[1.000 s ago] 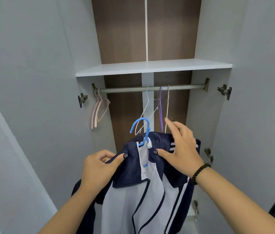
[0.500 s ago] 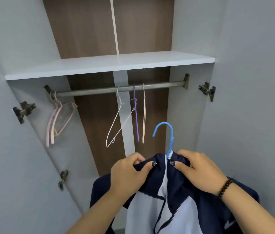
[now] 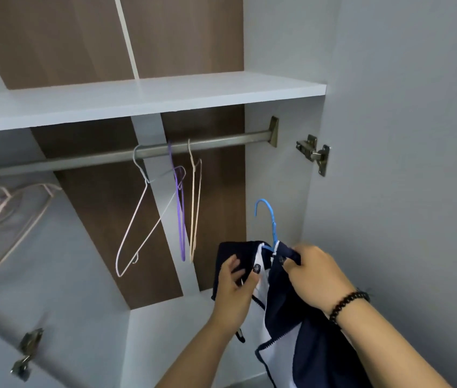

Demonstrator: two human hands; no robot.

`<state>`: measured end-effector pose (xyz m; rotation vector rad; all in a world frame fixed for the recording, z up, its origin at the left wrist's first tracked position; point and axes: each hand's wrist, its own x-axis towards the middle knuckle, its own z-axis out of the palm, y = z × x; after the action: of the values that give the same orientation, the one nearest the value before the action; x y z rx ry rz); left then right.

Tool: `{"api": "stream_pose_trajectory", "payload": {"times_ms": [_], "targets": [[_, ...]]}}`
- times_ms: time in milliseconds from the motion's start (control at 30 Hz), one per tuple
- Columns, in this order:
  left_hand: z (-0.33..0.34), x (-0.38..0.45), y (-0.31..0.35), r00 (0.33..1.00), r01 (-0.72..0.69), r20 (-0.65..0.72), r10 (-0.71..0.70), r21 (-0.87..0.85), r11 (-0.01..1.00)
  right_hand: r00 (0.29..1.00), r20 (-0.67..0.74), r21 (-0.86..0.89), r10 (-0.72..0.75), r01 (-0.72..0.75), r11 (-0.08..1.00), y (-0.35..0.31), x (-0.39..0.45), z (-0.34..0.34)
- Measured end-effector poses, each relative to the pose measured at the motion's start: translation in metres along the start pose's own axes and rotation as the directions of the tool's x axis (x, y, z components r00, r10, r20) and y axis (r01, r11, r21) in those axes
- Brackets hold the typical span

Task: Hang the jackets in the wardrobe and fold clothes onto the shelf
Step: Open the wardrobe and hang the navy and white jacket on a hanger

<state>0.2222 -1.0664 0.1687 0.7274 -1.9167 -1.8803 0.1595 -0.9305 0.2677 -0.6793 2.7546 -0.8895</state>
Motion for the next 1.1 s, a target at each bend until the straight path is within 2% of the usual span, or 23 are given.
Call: {"api": "stream_pose_trajectory", "payload": {"times_ms": [100,233,333,400,467,600,700,767,833,900,1000,1100], "targets": [[0.003,0.022,-0.002,0.996,0.071,0.053,-0.069,-0.053,0.996,1.000,-0.030,0.052,0.011,-0.009,0.999,-0.005,0.020,-0.003],[-0.002,0.052,0.007,0.992,0.044,0.123,-0.038,-0.046,0.998,0.996,-0.089,0.086,-0.010,0.018,0.996,-0.020,0.049,-0.008],[-0.011,0.081,0.009,0.999,0.048,0.013,-0.048,0.020,0.999,0.992,-0.124,0.098,-0.023,0.035,0.995,-0.034,0.071,-0.004],[-0.018,0.099,0.010,0.997,0.024,-0.079,-0.022,0.028,0.999,0.989,-0.145,0.081,-0.025,0.037,0.996,-0.042,0.088,-0.003],[-0.023,0.111,0.012,0.995,-0.025,-0.093,0.028,0.030,0.999,0.986,-0.167,0.071,-0.016,0.029,0.997,-0.049,0.106,-0.005],[-0.033,0.128,0.023,0.982,-0.168,-0.091,0.166,-0.017,0.986,0.981,-0.194,0.081,-0.018,0.034,0.996,-0.067,0.145,-0.011],[-0.046,0.140,0.024,0.978,-0.202,0.017,0.206,-0.134,0.970,0.981,-0.193,0.084,-0.035,0.052,0.995,-0.087,0.172,-0.010],[-0.054,0.148,0.024,0.980,-0.125,0.146,0.136,-0.086,0.988,0.984,-0.171,0.073,-0.049,0.062,0.995,-0.099,0.188,-0.005],[-0.059,0.156,0.026,0.969,-0.048,0.245,0.033,0.054,0.997,0.988,-0.143,0.050,-0.058,0.066,0.997,-0.109,0.200,0.001],[-0.063,0.166,0.026,0.954,-0.077,0.299,0.017,0.189,0.979,0.989,-0.134,0.031,-0.059,0.064,0.997,-0.117,0.211,0.007],[-0.067,0.184,0.022,0.961,-0.192,0.242,0.133,0.241,0.951,0.992,-0.119,0.042,-0.040,0.046,0.998,-0.128,0.226,0.012],[-0.075,0.201,0.022,0.972,-0.207,0.164,0.169,0.254,0.945,0.992,-0.127,0.119,-0.017,0.032,0.992,-0.133,0.240,0.013]]}}
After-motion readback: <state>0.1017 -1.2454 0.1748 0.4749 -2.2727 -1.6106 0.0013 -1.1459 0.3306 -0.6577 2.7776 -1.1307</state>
